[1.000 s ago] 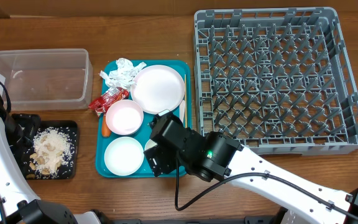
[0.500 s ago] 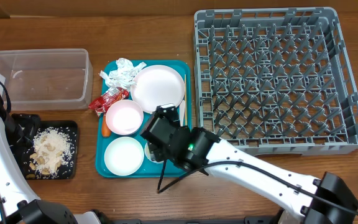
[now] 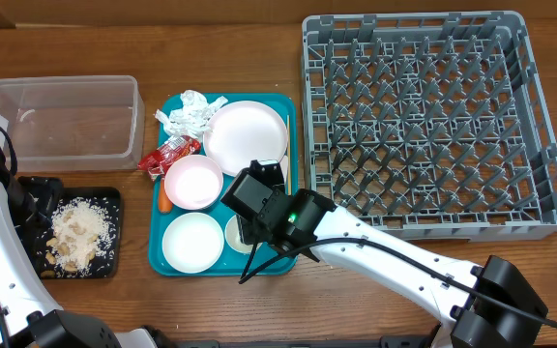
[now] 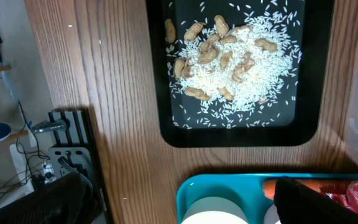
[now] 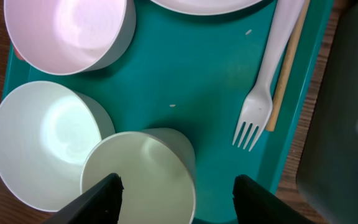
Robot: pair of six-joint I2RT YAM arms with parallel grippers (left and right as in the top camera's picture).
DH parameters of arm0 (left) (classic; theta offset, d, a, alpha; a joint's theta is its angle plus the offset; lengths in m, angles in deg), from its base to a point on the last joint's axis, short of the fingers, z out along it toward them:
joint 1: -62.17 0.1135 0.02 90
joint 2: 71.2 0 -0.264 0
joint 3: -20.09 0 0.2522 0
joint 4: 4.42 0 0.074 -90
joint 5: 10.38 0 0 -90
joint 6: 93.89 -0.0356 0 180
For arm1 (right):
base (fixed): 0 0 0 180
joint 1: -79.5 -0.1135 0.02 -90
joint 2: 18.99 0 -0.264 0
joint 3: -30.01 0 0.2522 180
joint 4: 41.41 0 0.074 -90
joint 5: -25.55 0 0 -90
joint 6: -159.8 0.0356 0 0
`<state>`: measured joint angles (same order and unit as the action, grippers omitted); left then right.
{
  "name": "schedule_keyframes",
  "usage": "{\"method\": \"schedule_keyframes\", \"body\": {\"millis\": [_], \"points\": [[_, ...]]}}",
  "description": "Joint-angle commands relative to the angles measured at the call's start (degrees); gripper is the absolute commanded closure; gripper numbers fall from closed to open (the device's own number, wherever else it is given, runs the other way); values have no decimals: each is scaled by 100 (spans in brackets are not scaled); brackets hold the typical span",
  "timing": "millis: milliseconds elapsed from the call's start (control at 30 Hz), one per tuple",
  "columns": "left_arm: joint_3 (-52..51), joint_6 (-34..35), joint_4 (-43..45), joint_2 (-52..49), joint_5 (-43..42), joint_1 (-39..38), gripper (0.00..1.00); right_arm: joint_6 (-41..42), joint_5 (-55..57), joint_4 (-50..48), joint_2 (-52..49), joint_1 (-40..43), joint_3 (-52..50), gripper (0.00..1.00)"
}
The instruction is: Sort waste into correct bins and load items into the dishwasher rack
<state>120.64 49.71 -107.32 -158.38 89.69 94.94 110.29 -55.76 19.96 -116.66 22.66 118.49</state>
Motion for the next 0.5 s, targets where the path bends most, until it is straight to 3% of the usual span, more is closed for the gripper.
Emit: {"method": "schedule_keyframes", "body": {"millis": [0,467], "points": [[59,-90,-7,-15,83,20,0,-7,-103,-20,229,-109,166,39],[59,-90,-4,-15,83,20,0,9,-129,-516,-76,-647,251,39]]}}
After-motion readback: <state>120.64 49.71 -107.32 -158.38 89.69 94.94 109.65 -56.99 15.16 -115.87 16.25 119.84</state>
